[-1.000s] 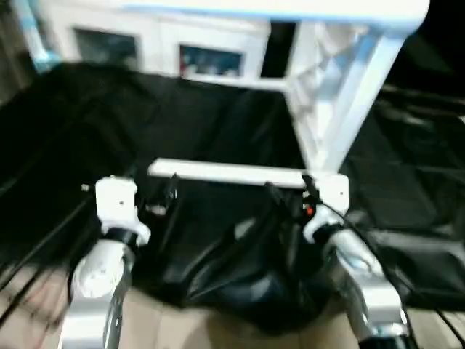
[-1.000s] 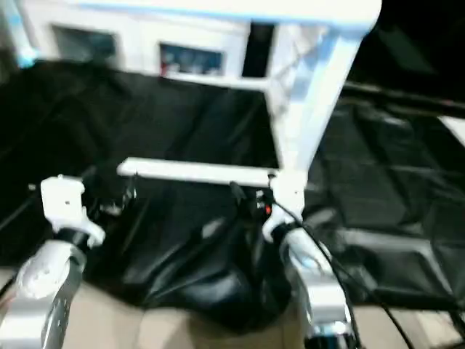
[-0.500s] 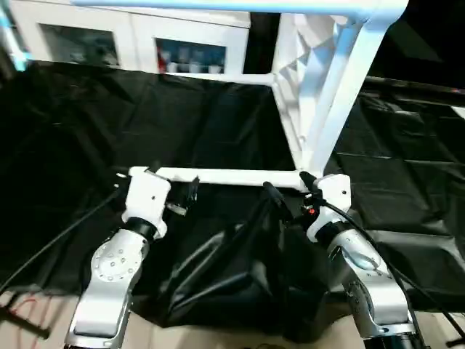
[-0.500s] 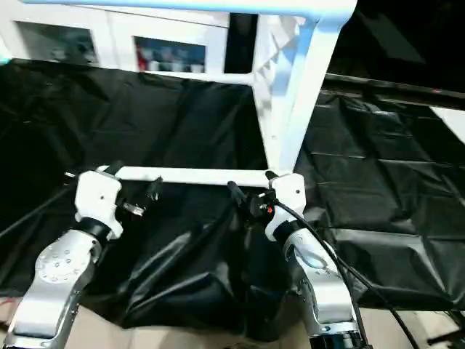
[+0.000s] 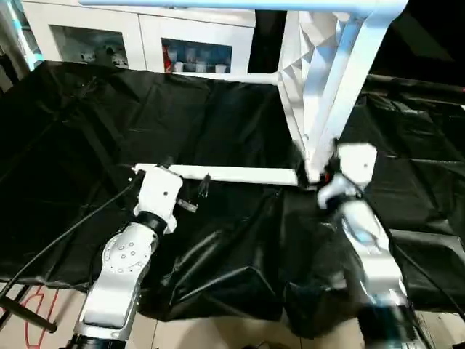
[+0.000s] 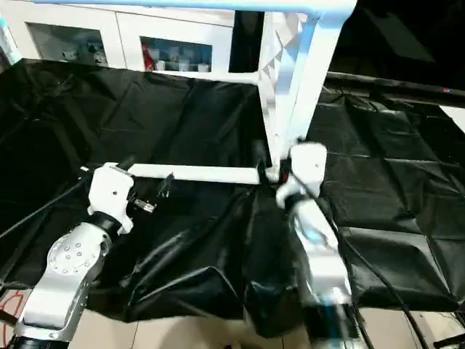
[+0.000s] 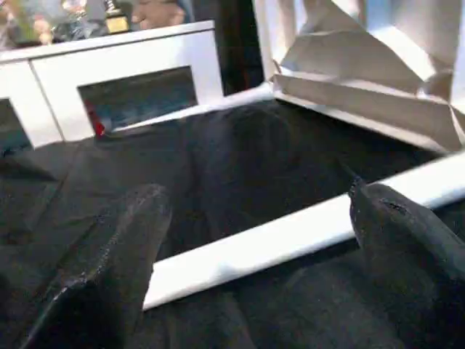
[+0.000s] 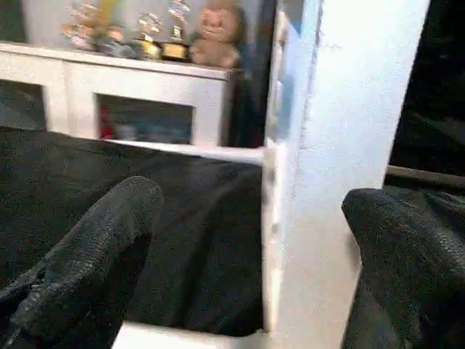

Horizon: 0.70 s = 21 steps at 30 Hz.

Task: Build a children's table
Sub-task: Flip table

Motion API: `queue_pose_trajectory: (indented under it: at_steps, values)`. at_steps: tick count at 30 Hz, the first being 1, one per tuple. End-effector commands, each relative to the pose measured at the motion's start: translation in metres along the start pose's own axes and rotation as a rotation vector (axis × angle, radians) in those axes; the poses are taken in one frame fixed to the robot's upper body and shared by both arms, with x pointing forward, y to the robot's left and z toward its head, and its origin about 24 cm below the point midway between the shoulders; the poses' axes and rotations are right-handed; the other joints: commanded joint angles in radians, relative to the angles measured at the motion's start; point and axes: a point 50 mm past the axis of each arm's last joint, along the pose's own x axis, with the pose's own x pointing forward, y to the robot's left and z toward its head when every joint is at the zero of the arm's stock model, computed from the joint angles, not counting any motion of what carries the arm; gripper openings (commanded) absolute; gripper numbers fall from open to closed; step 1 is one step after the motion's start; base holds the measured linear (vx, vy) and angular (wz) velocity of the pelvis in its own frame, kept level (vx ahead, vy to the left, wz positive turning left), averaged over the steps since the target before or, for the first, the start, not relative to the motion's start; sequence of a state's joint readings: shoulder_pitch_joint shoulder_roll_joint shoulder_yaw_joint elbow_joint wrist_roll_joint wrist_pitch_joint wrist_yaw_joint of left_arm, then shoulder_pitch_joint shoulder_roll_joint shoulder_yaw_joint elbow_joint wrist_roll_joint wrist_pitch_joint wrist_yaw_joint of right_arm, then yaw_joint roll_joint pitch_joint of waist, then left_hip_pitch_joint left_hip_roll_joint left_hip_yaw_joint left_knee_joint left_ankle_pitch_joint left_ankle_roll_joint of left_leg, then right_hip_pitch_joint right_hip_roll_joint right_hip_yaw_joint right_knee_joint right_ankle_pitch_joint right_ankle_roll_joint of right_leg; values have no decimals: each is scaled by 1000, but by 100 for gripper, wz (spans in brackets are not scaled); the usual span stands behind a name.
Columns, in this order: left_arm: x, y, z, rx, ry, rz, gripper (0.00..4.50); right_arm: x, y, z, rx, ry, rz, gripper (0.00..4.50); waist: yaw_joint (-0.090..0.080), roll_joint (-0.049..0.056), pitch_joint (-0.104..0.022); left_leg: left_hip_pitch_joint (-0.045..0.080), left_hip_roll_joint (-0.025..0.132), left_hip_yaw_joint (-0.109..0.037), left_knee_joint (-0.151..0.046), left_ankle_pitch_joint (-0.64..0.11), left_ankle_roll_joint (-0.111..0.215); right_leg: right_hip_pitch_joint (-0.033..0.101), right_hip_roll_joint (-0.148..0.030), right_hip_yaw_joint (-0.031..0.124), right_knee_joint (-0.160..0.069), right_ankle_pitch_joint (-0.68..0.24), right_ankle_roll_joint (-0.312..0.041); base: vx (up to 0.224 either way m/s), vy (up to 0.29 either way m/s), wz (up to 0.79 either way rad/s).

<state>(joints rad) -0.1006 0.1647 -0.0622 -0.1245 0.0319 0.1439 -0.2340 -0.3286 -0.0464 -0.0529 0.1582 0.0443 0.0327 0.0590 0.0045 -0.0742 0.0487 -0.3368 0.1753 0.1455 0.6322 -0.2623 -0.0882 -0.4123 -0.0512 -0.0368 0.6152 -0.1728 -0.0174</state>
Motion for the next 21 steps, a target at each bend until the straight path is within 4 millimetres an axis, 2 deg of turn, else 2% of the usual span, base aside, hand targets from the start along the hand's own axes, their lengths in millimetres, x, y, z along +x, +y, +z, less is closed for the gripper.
queue_pose_trajectory:
  at_steps: [1, 2, 3, 4, 7, 8, 9, 10, 12, 13, 14, 17, 18, 20, 21]
  values:
    - [2, 1, 3, -18, -10, 11, 444, 3, -4, -3, -21, 18, -29, 450, 3, 7, -55, -14, 36, 1, -88, -45, 41, 54, -66, 45, -56, -93, -184, 0, 0, 0]
    - [1, 1, 4, -24, -12, 13, 444, 7, -5, -3, -37, 17, -34, 450, 4, 4, -56, -14, 36, 0, -87, -41, 43, 54, -67, 45, -53, -93, -186, 0, 0, 0]
    - [1, 0, 4, -24, -13, 12, 444, 10, -6, -2, -52, 14, -45, 450, 3, 10, -56, -13, 36, 0, -87, -35, 46, 52, -67, 43, -52, -94, -190, 0, 0, 0]
    - [1, 0, 4, -26, -15, 11, 444, 12, -7, -1, -66, 11, -58, 450, 5, 6, -56, -13, 36, 2, -86, -34, 48, 51, -67, 43, -52, -94, -189, 0, 0, 0]
    - [1, 0, 4, -42, -18, 23, 444, 20, -10, 2, -91, -3, -87, 450, 5, 6, -54, -14, 36, 5, -87, -49, 50, 49, -66, 42, -55, -106, -184, 0, 0, 0]
    - [2, -2, 4, -46, -19, 23, 444, 26, -11, 3, -105, -7, -100, 450, 2, -2, -53, -18, 35, 5, -88, -77, 47, 52, -68, 42, -59, -151, -171, 0, 0, 0]
    - [2, -2, 4, -46, -19, 22, 444, 26, -11, 3, -105, -8, -102, 450, 2, -2, -53, -18, 35, 5, -88, -77, 47, 52, -68, 42, -59, -151, -171, 0, 0, 0]
    - [4, -3, 6, -44, -28, 12, 444, 31, -14, 8, -111, -33, -138, 450, 2, -6, -51, -17, 36, 5, -90, -107, 41, 46, -70, 40, -65, -217, -151, 0, 0, 0]
    - [6, -3, 9, -42, -37, 9, 444, 35, -16, 11, -117, -41, -150, 450, 1, -5, -49, -14, 36, 5, -92, -150, 30, 40, -68, 39, -70, -283, -132, 0, 0, 0]
    - [8, -2, 12, -42, -51, 7, 444, 38, -18, 12, -120, -38, -150, 450, 2, -12, -49, -13, 37, 5, -91, -162, 28, 36, -68, 39, -73, -304, -121, -50, -10, 2]
    - [8, -2, 12, -42, -51, 7, 444, 38, -18, 12, -120, -38, -150, 450, 2, -11, -47, -12, 37, 5, -92, -172, 27, 33, -68, 39, -75, -316, -119, -50, -7, 3]
    - [12, -4, 19, -72, -77, -32, 444, 45, -19, 16, -140, -50, -159, 450, 0, -15, -45, -17, 35, 5, -93, -196, 20, 29, -68, 36, -80, -365, -100, -17, -2, 1]
    - [14, -6, 20, -102, -84, -56, 444, 48, -21, 18, -145, -56, -163, 450, -2, -1, -46, -14, 34, 6, -92, -218, 11, 24, -67, 37, -83, -376, -97, 0, 0, 0]
    - [17, -9, 21, -115, -88, -96, 444, 50, -21, 24, -119, -76, -163, 450, -2, -2, -52, -19, 33, 7, -91, -209, 12, 27, -64, 37, -79, -331, -97, 0, 0, 0]
    - [17, -12, 21, -134, -86, -128, 444, 51, -22, 26, -108, -84, -169, 450, -1, 4, -52, -21, 32, 7, -91, -211, 17, 25, -61, 36, -78, -325, -97, 0, 0, 0]
